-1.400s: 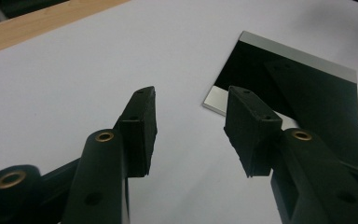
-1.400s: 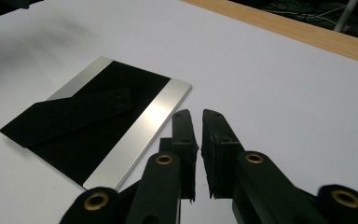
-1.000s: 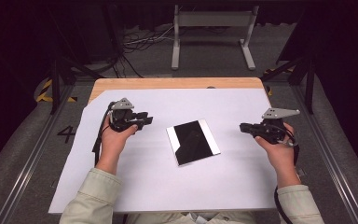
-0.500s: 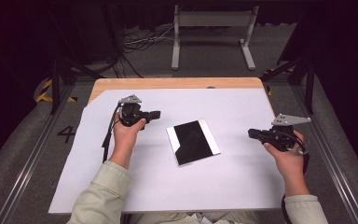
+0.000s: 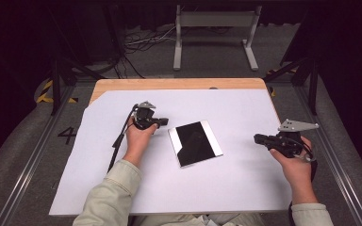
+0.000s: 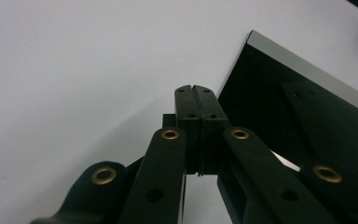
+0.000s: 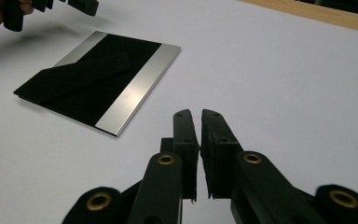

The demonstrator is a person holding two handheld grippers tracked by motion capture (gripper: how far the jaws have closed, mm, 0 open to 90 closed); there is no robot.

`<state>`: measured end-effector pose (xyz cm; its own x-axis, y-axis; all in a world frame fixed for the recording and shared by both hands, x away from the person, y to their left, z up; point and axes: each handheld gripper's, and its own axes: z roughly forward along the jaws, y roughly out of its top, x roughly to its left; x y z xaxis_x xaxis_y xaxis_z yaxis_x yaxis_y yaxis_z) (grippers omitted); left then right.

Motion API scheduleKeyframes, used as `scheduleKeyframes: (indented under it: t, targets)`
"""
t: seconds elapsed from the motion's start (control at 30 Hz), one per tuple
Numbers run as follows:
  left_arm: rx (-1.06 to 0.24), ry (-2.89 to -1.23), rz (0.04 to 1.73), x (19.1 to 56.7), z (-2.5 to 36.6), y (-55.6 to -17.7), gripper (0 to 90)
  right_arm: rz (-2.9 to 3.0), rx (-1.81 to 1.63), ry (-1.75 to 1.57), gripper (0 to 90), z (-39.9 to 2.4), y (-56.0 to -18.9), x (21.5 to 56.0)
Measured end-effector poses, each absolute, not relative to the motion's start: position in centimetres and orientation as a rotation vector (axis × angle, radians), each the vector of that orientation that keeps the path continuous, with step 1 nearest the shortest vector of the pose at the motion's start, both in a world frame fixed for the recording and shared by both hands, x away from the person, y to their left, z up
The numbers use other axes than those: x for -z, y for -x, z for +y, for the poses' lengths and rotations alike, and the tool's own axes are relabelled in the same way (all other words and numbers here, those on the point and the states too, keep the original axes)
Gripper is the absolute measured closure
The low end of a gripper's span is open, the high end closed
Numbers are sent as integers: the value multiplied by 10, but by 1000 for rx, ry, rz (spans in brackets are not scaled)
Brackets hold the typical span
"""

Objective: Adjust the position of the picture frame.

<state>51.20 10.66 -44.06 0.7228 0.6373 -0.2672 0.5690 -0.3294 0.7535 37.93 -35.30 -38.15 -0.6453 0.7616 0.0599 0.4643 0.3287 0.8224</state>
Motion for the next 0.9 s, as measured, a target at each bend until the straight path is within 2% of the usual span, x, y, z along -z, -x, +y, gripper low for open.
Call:
scheduleKeyframes:
  t: [0.63,0.9]
  targets:
    - [-100,-2089,903,454,97,-516,900,2276,-1216,-1095,839,-352,-380,385]
    - [-35,-2073,900,456,99,-518,900,2286,-1216,-1097,836,-351,-380,385]
